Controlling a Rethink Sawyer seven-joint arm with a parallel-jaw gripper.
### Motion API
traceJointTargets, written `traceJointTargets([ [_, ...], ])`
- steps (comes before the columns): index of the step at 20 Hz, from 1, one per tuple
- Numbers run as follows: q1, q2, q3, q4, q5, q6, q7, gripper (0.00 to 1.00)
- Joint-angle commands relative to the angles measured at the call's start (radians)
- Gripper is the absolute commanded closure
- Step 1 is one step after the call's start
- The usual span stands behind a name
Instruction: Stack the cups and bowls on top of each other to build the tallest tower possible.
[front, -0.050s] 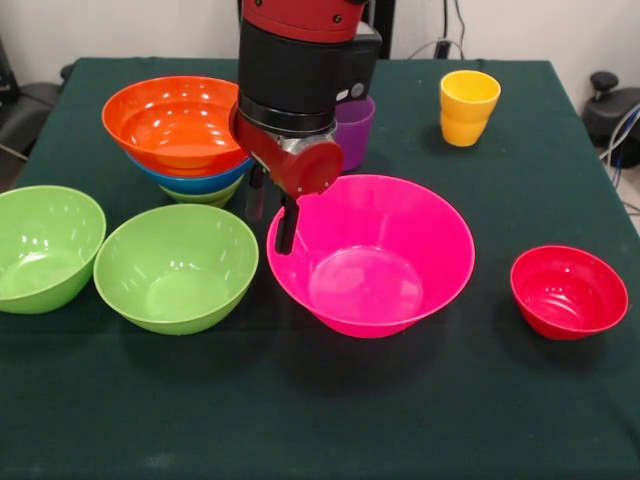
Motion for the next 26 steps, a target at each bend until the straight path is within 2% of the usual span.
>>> traceJointTargets([
  [1, -0.009, 0.031, 0.106, -0.079, -0.029, 0.099, -0.146, 0.00],
  [4, -0.006, 0.040, 0.107, -0.104, -0.029, 0.120, -0.153, 0.00],
  [11, 0.006, 0.061, 0.149, -0.171, -0.048, 0.169, -0.241, 0.00],
  [15, -0.001, 0.068, 0.185, -0.197, -0.073, 0.197, -0.336, 0.00],
  [22, -0.017, 0.104, 0.221, -0.251, -0.108, 0.213, -0.431, 0.00],
  [26, -0.022, 0.109, 0.215, -0.245, -0.110, 0.182, -0.432, 0.00],
])
